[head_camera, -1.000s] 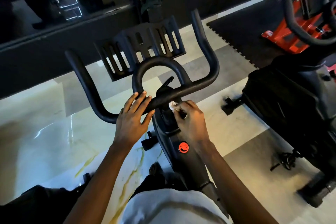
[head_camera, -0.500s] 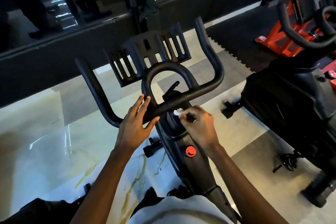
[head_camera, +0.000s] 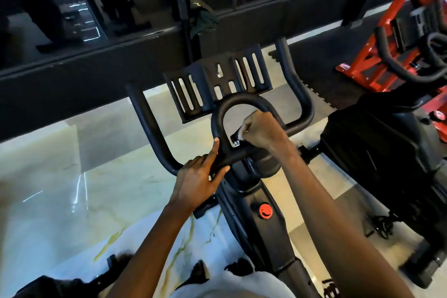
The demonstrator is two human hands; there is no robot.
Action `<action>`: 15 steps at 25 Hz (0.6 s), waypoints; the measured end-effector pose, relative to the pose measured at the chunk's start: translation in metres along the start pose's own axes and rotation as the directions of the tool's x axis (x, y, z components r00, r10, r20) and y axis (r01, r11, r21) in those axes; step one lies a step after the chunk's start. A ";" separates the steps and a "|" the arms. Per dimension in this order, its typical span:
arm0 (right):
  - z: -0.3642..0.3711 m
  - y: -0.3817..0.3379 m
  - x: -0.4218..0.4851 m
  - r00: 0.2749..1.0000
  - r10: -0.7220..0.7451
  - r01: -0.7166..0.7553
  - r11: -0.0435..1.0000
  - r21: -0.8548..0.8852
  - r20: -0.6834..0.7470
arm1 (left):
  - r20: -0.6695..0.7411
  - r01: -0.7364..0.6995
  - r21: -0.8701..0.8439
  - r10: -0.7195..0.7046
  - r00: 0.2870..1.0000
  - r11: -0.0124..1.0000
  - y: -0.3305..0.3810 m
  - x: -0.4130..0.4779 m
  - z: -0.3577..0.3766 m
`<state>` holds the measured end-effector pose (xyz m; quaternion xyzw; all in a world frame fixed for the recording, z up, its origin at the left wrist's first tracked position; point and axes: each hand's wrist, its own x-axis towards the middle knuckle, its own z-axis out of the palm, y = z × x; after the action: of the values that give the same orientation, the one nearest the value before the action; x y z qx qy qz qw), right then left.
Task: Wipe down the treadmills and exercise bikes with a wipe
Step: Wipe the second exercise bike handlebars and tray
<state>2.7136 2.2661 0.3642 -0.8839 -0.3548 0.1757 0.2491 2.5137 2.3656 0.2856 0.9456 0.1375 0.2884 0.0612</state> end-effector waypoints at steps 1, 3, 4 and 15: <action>0.001 -0.003 -0.002 0.999 -0.026 0.025 0.999 0.020 0.042 | -0.002 -0.008 -0.001 0.008 1.000 1.000 -0.001 0.001 0.000; 0.002 -0.004 -0.005 1.000 -0.018 0.017 0.999 0.030 0.012 | 0.001 -0.026 -0.017 0.026 1.000 1.000 -0.005 0.001 0.000; 0.002 -0.004 -0.005 0.999 0.000 0.001 1.000 0.021 -0.044 | 0.007 -0.036 -0.031 0.037 0.999 0.999 -0.006 0.002 0.000; 0.021 -0.020 -0.003 0.965 0.133 -0.100 0.983 0.154 -0.226 | 0.224 0.173 -0.323 -0.102 0.969 0.931 -0.024 0.010 -0.023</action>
<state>2.6900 2.2829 0.3585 -0.8980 -0.2567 0.1089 0.3405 2.5037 2.3924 0.3052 0.9332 0.1449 0.2046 0.2574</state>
